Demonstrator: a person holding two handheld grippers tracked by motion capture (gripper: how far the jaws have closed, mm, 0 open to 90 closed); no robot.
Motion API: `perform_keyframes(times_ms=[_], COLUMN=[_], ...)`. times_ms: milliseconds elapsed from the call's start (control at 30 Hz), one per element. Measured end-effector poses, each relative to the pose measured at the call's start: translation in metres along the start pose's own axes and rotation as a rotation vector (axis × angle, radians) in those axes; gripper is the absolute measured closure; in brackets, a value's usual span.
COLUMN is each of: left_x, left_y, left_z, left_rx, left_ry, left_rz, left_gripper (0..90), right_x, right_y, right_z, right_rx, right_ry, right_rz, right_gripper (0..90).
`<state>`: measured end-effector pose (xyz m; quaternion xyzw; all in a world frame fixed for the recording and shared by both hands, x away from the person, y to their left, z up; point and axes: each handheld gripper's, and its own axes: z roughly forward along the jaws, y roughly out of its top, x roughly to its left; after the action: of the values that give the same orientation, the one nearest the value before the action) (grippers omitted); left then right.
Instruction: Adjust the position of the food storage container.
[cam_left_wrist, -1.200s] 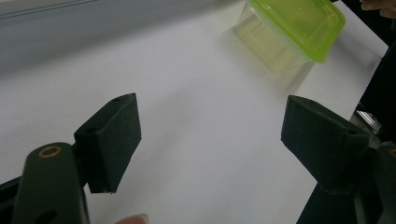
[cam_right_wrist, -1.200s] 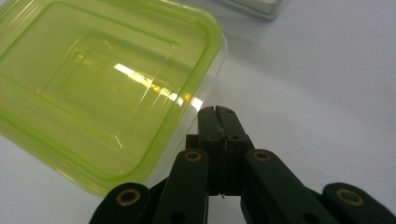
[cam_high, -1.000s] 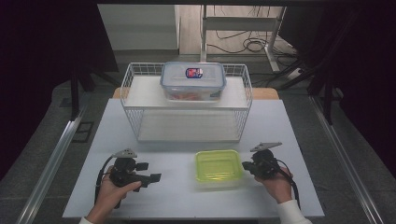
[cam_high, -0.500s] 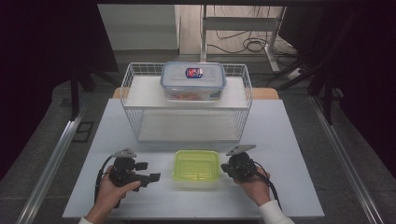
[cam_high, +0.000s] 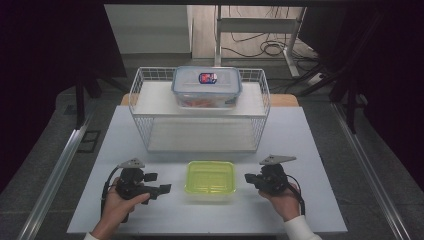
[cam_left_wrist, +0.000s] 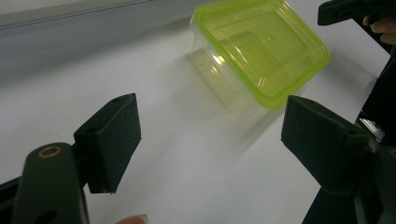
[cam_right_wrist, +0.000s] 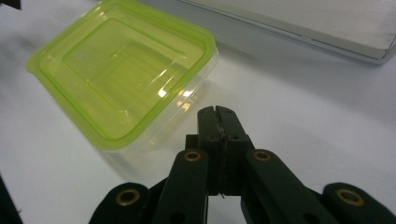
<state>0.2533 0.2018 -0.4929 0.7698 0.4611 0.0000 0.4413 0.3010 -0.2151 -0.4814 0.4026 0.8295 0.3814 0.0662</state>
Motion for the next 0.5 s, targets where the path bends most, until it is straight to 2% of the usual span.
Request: perform_keyframes(times_ms=[100,167,200,233,300,367,500], left_x=[0.0001,-0.0006,-0.0008,-0.0008,-0.0010,-0.0015,-0.0027], left_y=[0.0002,0.0003,0.0004,0.0007,0.0012,0.0016,0.0032], left_z=[0.0006,0.0009,0.0011,0.0014,0.0022,0.0026,0.0041], left_rx=[-0.001,-0.002,-0.004,-0.005,-0.010,-0.016,-0.034], left_ry=[0.001,0.000,0.001,0.002,0.006,0.012,0.021], left_rz=[-0.003,-0.005,-0.006,-0.005,-0.012,-0.014,-0.027], left_gripper=[19.2,19.2,19.1,19.0,18.9,18.7,18.1], right_x=[-0.0050,-0.0051,-0.0047,-0.0045,-0.0045,-0.0070,-0.0087], right_y=[-0.0021,-0.0024,-0.0024,-0.0023,-0.0018,-0.0011,-0.0010], right_z=[-0.0035,-0.0037,-0.0043,-0.0047,-0.0064,-0.0077,-0.0088], right_rx=[-0.013,-0.016,-0.021,-0.026,-0.047,-0.065,-0.077], right_ry=[0.038,0.042,0.050,0.059,0.062,0.065,0.083], right_rz=[0.036,0.031,0.028,0.032,0.060,0.090,0.109], right_gripper=[87.9,85.3,78.3,67.5,51.8,41.6,37.4])
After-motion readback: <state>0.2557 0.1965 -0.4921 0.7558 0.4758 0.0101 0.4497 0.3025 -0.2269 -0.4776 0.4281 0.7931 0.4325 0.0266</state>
